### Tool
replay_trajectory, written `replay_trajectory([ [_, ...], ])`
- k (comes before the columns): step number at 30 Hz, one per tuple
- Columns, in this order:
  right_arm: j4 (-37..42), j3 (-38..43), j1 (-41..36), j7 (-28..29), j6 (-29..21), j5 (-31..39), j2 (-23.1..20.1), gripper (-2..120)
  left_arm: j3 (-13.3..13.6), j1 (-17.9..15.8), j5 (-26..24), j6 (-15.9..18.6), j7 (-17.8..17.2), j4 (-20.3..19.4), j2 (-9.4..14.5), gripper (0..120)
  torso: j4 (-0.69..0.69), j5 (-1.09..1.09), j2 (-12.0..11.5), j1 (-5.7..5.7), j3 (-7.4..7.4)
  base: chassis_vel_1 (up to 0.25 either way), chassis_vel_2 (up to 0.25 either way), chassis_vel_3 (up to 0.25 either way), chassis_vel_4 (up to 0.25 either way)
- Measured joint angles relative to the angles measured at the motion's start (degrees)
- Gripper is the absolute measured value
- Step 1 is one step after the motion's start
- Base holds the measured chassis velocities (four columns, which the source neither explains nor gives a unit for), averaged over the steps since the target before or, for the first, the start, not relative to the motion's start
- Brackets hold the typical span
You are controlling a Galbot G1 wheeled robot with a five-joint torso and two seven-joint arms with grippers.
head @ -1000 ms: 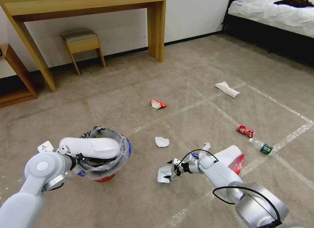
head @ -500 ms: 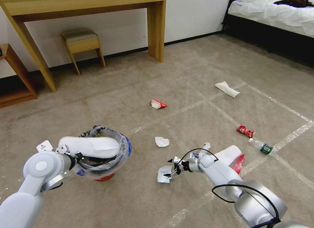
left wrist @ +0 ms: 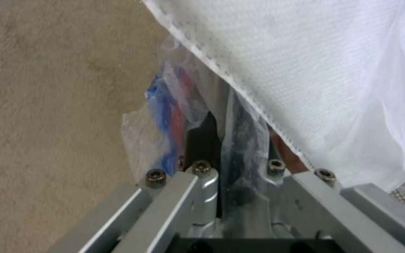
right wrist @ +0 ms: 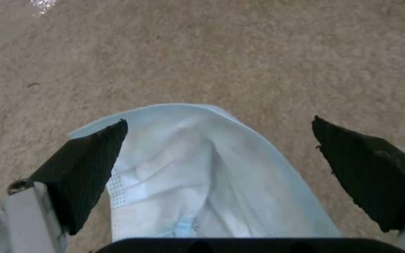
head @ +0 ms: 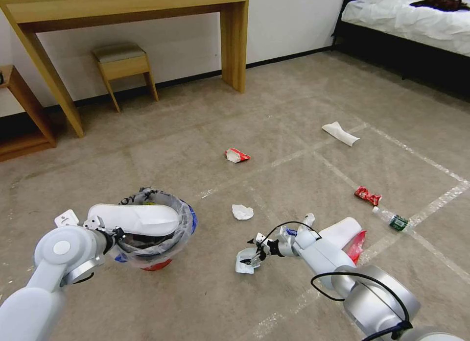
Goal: Pick up the trash bin and place the garbage on the floor into it.
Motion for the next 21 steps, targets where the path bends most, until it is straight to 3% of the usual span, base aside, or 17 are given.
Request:
replay_trajectory([
  [21, -1.1, 0.0, -0.5, -0.1, -2.2, 2.0, 0.6, 98, 0.1, -0.1, 0.8, 0.3, 0.9, 0.8, -0.7, 4, 0.00, 0.00, 0.0, 0.00, -0.01, 0.000, 0.000, 0.000, 0.000],
])
